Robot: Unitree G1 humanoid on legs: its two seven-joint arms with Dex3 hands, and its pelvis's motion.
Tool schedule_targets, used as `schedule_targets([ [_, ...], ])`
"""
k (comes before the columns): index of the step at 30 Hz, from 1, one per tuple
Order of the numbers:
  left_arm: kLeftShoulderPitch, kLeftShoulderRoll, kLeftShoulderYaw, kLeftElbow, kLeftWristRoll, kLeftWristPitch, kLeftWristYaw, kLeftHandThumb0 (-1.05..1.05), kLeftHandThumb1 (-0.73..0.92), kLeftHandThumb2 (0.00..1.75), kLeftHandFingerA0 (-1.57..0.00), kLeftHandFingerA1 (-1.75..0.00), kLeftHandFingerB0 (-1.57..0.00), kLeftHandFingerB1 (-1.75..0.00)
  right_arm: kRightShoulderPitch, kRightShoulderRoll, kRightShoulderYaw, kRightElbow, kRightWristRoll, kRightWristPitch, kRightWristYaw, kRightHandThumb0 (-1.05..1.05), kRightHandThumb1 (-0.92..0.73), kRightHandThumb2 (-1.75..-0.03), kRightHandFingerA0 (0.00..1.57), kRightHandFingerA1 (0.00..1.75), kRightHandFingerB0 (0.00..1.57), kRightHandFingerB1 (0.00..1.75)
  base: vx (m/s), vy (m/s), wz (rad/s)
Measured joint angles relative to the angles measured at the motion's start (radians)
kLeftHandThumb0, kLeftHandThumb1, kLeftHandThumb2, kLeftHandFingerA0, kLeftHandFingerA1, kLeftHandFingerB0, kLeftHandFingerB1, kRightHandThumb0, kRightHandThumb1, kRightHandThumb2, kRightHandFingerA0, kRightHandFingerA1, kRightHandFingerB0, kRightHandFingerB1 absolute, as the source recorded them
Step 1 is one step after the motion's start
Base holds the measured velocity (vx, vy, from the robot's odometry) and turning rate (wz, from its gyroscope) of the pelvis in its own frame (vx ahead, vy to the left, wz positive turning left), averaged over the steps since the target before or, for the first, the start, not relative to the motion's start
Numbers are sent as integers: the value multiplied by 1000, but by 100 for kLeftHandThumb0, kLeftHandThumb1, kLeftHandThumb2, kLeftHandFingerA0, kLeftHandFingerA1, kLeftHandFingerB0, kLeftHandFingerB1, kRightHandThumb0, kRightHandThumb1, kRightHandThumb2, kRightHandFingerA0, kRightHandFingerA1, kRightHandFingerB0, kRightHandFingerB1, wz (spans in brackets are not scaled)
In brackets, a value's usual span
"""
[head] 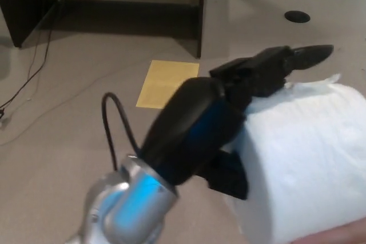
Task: A person is holding a toilet paper roll and the robot extends its left hand to grab the roll by inserting its thumb into the gap in the middle and brings its hand down by its side. Then it extends its arm again to hand the toilet paper roll back to the person.
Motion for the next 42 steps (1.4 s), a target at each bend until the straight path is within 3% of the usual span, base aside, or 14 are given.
schedule_targets([
  [6,-8,-70,-43,71,38,-5,45,-33,42,53,-44,-38,-28,-30,-41,-1,-18,-7,4,-3,4,-39,-65,-60,73,56,55,42,0,0,0],
  [8,-8,-73,-48,89,41,-15,55,-35,47,54,-56,-42,-28,-31,-51,-1,-22,-8,5,-4,6,-39,-65,-60,74,56,57,41,0,0,0],
  [10,-11,-82,-61,105,46,-20,63,-33,59,58,-83,-49,-32,-31,-63,-1,-23,-9,6,-4,7,-37,-66,-60,73,57,57,42,0,0,0],
  [11,-11,-86,-65,108,47,-20,63,-31,69,60,-107,-85,-40,-33,-66,-1,-22,-9,5,-3,7,-36,-66,-60,74,56,57,42,0,0,0],
  [12,-11,-91,-69,108,48,-20,64,-27,72,61,-113,-102,-49,-35,-69,-1,-21,-10,5,-3,8,-35,-65,-60,75,56,57,42,0,0,0],
  [13,-11,-92,-70,107,48,-21,64,-27,72,61,-113,-102,-49,-35,-71,-1,-19,-10,4,-3,8,-35,-65,-60,75,56,57,42,0,0,0],
  [14,-8,-91,-71,103,47,-22,64,-19,74,64,-98,-136,-54,-37,-73,0,-17,-10,3,-3,8,-34,-65,-59,75,57,57,42,0,0,0],
  [17,18,-91,-71,88,39,-28,64,-9,76,69,-89,-156,-71,-45,-73,3,-15,-9,2,-3,9,-38,-66,-60,75,60,57,42,0,0,0],
  [21,47,-91,-66,88,37,-49,78,-8,76,70,-88,-151,-98,-61,-80,3,-12,-13,1,-3,12,-37,-66,-60,74,58,57,42,0,0,0],
  [23,74,-90,-66,85,40,-72,95,-7,74,69,-92,-146,-99,-74,-78,3,-10,-16,0,-5,12,-36,-65,-60,73,56,57,42,0,0,0],
  [24,86,-90,-66,82,41,-79,101,-7,73,70,-90,-150,-89,-111,-76,4,-9,-16,0,-6,12,-36,-65,-60,73,58,56,42,0,0,0],
  [27,106,-93,-66,79,49,-99,125,-5,69,77,-87,-159,-81,-133,-76,4,-9,-16,0,-6,13,-37,-66,-60,75,61,57,42,0,0,0],
  [30,101,-94,-50,87,55,-123,146,-3,61,91,-93,-161,-81,-127,-92,3,-7,-22,-1,-5,13,-38,-66,-60,76,55,56,41,0,0,0],
  [42,234,-43,77,5,5,-217,167,1,66,85,-95,-145,-84,-120,-94,2,7,-25,-3,-6,12,-35,-66,-60,74,58,57,43,0,0,0],
])
